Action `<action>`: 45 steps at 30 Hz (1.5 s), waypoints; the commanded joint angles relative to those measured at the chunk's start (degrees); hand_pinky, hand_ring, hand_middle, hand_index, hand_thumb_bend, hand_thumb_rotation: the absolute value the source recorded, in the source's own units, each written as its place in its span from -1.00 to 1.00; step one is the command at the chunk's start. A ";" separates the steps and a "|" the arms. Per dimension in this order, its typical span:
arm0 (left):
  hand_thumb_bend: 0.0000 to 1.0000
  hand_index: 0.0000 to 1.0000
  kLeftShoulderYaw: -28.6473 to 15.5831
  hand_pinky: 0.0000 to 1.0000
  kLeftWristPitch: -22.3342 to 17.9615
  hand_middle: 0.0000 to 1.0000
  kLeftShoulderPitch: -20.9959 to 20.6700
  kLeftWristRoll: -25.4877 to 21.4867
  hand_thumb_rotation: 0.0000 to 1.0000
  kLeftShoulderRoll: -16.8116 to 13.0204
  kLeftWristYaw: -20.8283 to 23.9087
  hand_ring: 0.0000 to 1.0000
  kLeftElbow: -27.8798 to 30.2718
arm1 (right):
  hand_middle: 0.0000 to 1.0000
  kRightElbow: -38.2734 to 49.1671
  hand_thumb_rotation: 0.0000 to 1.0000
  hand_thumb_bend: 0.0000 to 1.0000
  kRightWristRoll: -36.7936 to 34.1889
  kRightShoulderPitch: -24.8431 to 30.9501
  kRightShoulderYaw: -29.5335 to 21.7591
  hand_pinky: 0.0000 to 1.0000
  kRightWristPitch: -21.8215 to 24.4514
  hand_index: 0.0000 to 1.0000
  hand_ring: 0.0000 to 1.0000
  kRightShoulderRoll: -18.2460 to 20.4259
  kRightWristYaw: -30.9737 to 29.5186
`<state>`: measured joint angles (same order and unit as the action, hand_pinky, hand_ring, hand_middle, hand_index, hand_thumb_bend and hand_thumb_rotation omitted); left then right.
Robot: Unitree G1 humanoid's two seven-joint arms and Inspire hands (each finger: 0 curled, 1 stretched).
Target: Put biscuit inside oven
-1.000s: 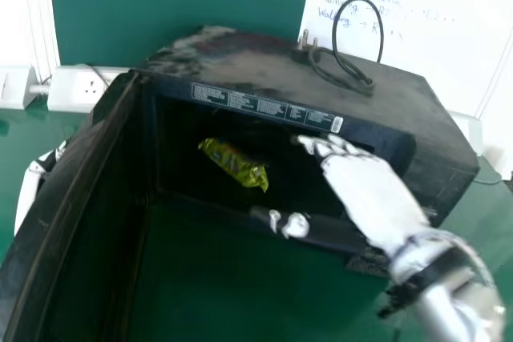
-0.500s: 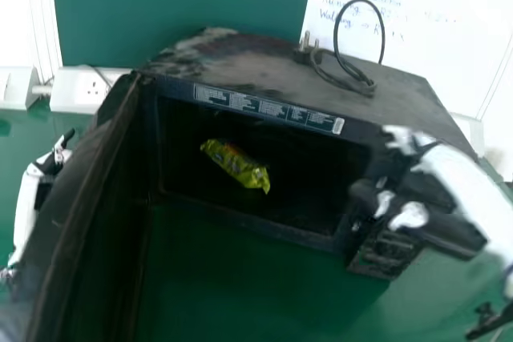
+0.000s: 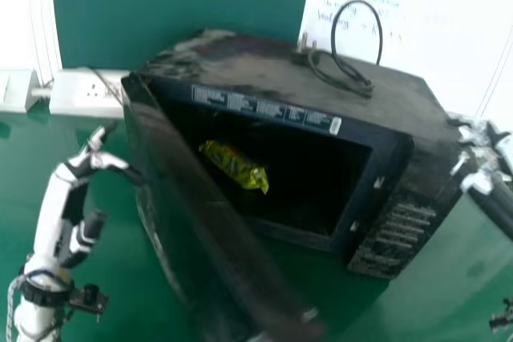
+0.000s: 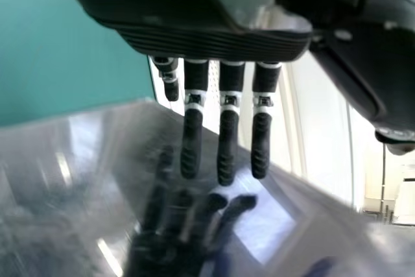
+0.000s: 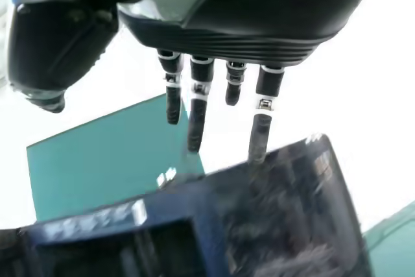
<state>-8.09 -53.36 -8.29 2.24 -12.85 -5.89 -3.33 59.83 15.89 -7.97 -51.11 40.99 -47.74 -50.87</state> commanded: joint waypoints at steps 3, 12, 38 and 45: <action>0.02 -0.03 1.64 -0.33 1.25 -0.12 1.59 -0.02 -0.88 0.17 -0.58 -0.21 2.05 | 0.26 0.10 -0.09 0.74 2.53 0.90 2.52 -0.14 -0.47 0.63 0.08 2.38 7.42; 0.02 -0.03 2.41 -0.33 1.42 -0.12 1.38 -1.35 -0.88 -0.75 -2.03 -0.21 0.98 | 0.09 -1.55 0.02 0.79 7.24 4.43 1.50 -0.47 0.60 0.56 -0.24 0.67 11.79; 0.45 0.37 6.10 0.10 9.48 0.39 -0.08 8.04 -0.78 -9.66 -9.46 0.30 -1.50 | 0.06 -6.40 0.04 0.87 7.07 4.82 1.99 -0.57 7.58 0.61 -0.27 -2.43 13.03; 0.40 0.52 8.28 0.20 16.11 0.57 -0.17 10.25 -0.96 -11.45 -11.34 0.46 2.55 | 0.04 -5.66 0.02 0.88 7.29 4.81 2.77 -0.59 9.70 0.61 -0.30 -3.26 12.87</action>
<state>-0.67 -38.19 -8.33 11.49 -23.38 -16.67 -1.79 53.34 23.16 -3.35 -48.78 50.03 -49.75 -38.37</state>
